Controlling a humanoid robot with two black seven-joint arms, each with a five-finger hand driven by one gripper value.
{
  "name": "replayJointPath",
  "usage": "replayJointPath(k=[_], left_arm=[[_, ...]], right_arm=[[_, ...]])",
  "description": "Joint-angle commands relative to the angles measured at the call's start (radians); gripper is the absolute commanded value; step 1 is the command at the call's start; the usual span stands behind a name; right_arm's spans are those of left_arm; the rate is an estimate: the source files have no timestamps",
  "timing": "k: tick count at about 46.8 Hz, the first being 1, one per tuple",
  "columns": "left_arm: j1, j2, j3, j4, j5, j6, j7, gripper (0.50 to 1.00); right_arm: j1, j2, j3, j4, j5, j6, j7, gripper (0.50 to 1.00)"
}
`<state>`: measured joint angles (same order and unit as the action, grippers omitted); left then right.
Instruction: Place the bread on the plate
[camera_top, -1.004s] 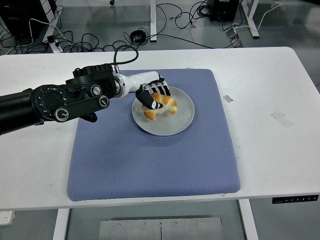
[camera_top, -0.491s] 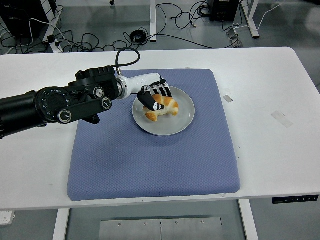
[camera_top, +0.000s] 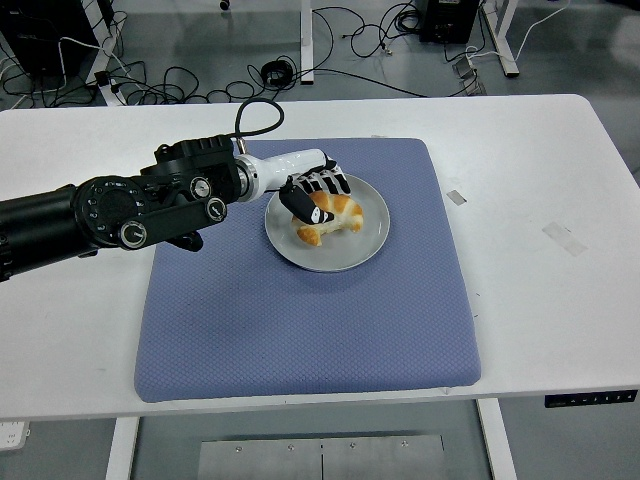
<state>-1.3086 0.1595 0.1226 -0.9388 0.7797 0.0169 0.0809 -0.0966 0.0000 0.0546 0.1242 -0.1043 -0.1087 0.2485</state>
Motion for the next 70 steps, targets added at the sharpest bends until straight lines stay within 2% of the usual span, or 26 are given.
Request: replayJointPath(k=[1,10,14,19,22,26,28,29,36,44,53,58,62,70], left_arm=[[0.000,0.000,0.000,0.000,0.001,0.000,0.000,0.716],[0.002,0.000,0.002,0.000,0.001,-0.002,0.005,0.730],[0.000,0.000,0.002,0.000,0.000,-0.002,0.007,0.763],[0.000,0.000,0.002,0.000,0.001,-0.002,0.007,0.774],[-0.003,0.000,0.002,0.000,0.000,-0.002,0.007,0.810],[-0.012,0.002,-0.003,-0.002,-0.002,-0.006,0.007,0.887],[-0.015,0.002,-0.005,-0.002,-0.007,-0.006,0.007,0.979],[-0.018,0.006,-0.006,-0.002,-0.007,-0.006,0.007,0.984],[-0.035,0.017,-0.015,-0.002,-0.010,-0.006,0.008,0.984],[-0.047,0.028,-0.104,0.008,-0.063,0.000,0.007,0.984],[-0.075,0.034,-0.130,0.104,-0.174,-0.002,0.005,0.984],[-0.103,0.087,-0.133,0.144,-0.247,0.000,0.002,0.984],[-0.104,0.101,-0.155,0.181,-0.316,0.000,-0.006,0.984],[-0.083,0.160,-0.333,0.196,-0.359,-0.031,0.007,0.984]], right_arm=[[0.000,0.000,-0.001,0.000,0.000,0.000,0.000,1.000],[0.000,0.000,0.001,0.000,0.000,0.001,0.000,1.000],[0.000,0.000,-0.001,0.000,0.000,0.000,0.000,1.000],[0.000,0.000,0.001,0.000,0.000,0.000,0.000,1.000],[0.000,0.000,-0.001,0.000,0.000,0.000,0.000,1.000],[0.000,0.000,0.001,0.000,0.000,0.000,0.000,1.000],[0.000,0.000,0.001,0.000,0.000,0.000,0.000,1.000],[0.001,0.000,-0.001,0.000,0.000,0.000,0.000,1.000],[0.000,0.000,0.001,0.000,0.000,0.000,0.000,1.000],[0.000,0.000,0.001,0.000,0.000,0.000,0.000,1.000],[0.000,0.000,-0.001,0.000,0.000,0.000,0.000,1.000],[0.000,0.000,-0.001,0.000,0.000,0.000,0.000,1.000],[0.000,0.000,-0.001,0.000,0.000,0.000,0.000,1.000],[0.001,0.000,-0.001,0.000,0.000,0.000,0.000,1.000]])
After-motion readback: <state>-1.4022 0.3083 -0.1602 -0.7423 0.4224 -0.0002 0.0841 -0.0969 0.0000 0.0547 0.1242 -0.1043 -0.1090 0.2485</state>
